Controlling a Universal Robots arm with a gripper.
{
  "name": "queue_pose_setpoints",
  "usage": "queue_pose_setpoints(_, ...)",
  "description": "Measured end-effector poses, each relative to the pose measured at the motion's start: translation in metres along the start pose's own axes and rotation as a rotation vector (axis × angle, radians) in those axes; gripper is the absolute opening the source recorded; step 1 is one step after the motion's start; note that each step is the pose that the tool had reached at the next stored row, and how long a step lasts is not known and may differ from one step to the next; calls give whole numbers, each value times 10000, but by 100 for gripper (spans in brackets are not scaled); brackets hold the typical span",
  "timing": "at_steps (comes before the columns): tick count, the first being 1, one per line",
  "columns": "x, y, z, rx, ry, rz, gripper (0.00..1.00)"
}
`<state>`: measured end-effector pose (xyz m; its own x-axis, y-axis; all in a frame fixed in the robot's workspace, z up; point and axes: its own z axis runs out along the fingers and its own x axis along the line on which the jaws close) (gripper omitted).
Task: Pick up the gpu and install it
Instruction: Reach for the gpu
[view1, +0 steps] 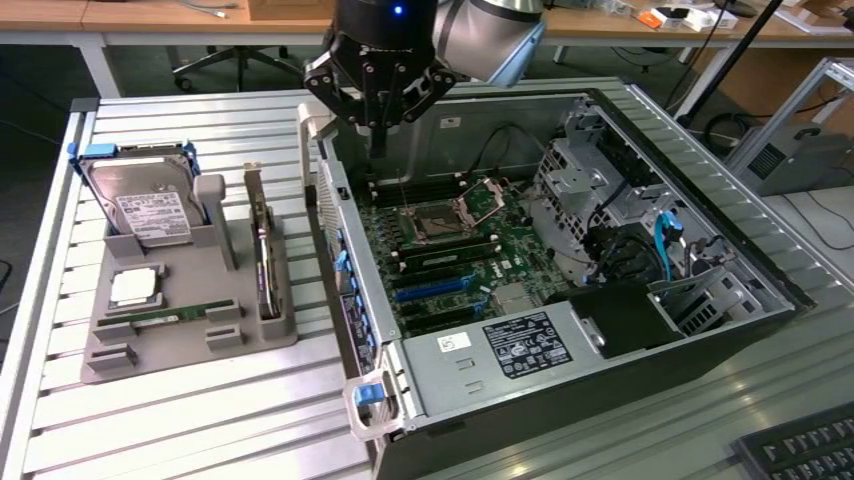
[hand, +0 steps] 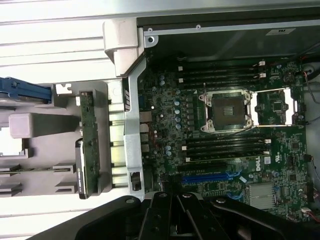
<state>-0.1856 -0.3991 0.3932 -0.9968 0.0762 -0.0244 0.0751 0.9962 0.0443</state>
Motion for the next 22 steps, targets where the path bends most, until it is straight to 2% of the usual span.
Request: queue_pose_setpoints(22, 52, -4, 0, 0, 0, 0, 10)
